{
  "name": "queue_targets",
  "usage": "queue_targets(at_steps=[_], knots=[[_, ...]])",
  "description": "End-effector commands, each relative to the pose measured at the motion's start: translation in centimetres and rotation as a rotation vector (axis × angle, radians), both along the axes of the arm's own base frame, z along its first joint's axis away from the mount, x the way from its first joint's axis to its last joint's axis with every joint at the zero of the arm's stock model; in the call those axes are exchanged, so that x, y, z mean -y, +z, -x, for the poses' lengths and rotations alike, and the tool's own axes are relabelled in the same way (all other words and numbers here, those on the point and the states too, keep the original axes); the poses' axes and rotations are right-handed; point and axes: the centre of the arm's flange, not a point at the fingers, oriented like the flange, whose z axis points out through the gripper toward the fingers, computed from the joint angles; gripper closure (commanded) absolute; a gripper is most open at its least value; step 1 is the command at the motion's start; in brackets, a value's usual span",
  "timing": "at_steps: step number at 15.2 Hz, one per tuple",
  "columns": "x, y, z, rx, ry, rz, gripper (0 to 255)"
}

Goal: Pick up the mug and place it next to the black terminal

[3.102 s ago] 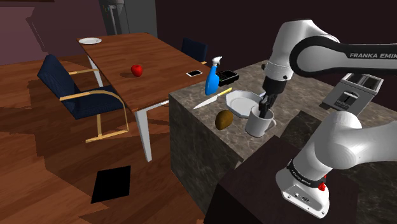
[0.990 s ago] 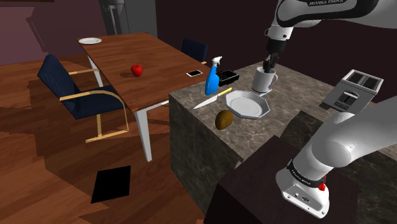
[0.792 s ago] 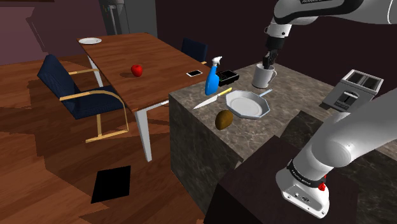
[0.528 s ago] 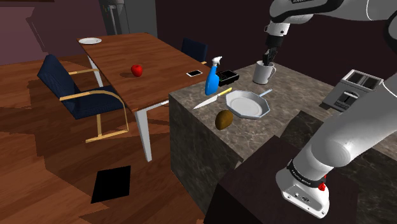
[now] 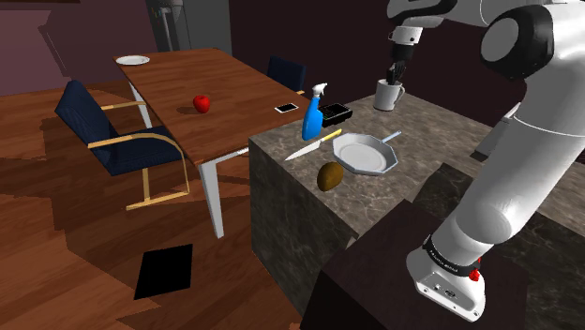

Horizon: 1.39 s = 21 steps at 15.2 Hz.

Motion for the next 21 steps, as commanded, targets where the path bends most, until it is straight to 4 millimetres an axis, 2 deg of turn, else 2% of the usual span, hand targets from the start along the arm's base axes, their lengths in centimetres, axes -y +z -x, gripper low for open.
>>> queue_targets(at_steps=[1, 7, 8, 21], knots=[[2.3, -0.1, -1.4, 0.001, 0.003, 0.0, 255], [9.3, -0.1, -5.0, 0.001, 0.003, 0.0, 255], [9.9, -0.1, -5.3, 0.001, 0.003, 0.0, 255], [9.9, -6.9, -5.3, 0.001, 0.003, 0.0, 255]])
